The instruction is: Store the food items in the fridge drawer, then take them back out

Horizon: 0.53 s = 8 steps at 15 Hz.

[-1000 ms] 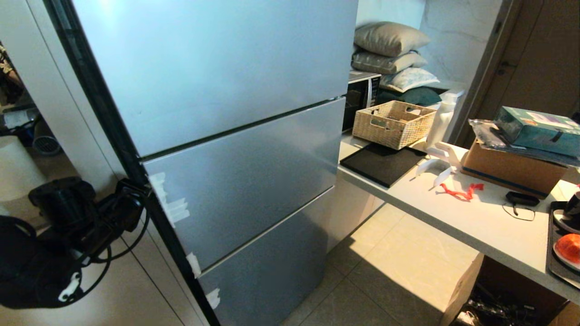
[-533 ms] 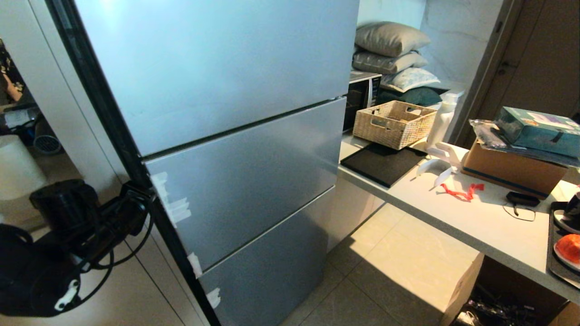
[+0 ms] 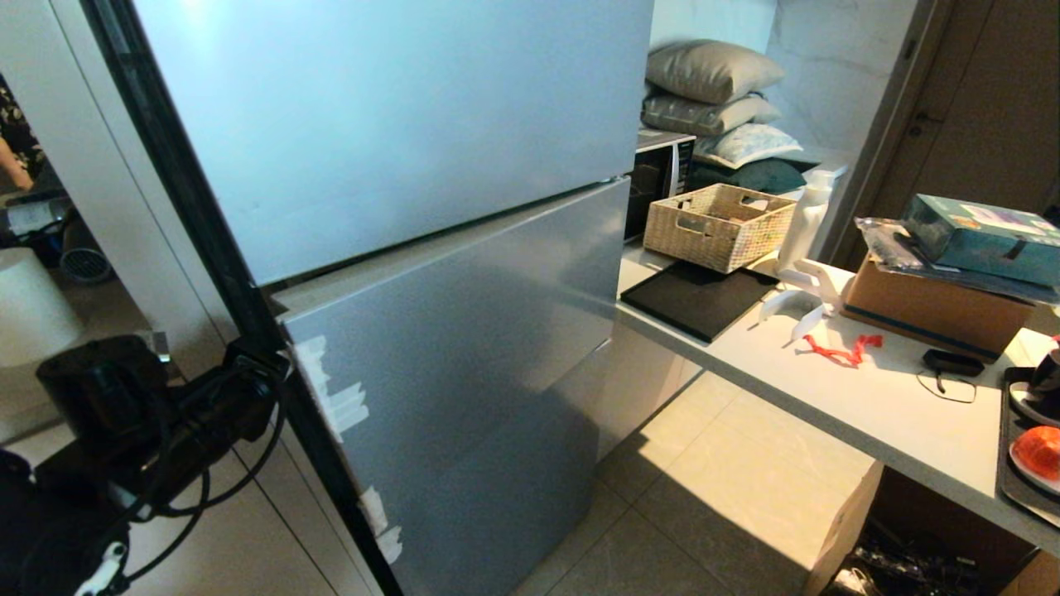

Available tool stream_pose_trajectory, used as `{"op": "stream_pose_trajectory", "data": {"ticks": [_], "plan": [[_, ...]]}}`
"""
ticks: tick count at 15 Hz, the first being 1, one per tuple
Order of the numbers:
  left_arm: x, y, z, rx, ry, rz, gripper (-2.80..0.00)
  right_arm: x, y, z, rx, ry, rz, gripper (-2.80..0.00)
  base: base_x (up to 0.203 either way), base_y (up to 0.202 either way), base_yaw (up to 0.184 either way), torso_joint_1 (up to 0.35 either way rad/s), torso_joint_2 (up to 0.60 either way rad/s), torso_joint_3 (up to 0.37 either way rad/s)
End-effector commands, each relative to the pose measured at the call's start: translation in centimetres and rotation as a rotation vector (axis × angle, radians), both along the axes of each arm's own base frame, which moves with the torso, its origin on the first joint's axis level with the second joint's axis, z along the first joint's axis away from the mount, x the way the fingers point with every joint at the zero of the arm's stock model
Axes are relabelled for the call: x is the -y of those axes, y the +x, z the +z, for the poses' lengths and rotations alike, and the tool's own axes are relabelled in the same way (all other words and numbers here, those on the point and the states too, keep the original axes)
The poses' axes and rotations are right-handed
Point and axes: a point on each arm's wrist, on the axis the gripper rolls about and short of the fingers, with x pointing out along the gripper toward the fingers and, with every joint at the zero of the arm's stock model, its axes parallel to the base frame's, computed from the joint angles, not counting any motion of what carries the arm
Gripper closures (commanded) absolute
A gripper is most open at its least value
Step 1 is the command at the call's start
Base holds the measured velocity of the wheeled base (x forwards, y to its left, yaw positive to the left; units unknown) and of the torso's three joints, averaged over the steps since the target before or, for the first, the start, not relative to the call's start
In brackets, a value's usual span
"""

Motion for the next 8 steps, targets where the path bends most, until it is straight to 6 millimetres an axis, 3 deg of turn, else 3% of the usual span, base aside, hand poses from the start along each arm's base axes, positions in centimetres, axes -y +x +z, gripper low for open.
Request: {"op": "stream_pose_trajectory", "data": {"ticks": [1,8], "plan": [[0.9,-1.4,0.7,0.022,-0.006,-0.035,0.00,0.0,0.0,0.0,-0.001,0.000,-0.001,0.00,0.000,0.000,0.000,0.000,0.00,0.000],[4.8,-7.2,0.2,-0.020,0.001,-0.255,0.00,0.0,0.0,0.0,-0.001,0.000,0.001,0.00,0.000,0.000,0.000,0.000,0.00,0.000]]}}
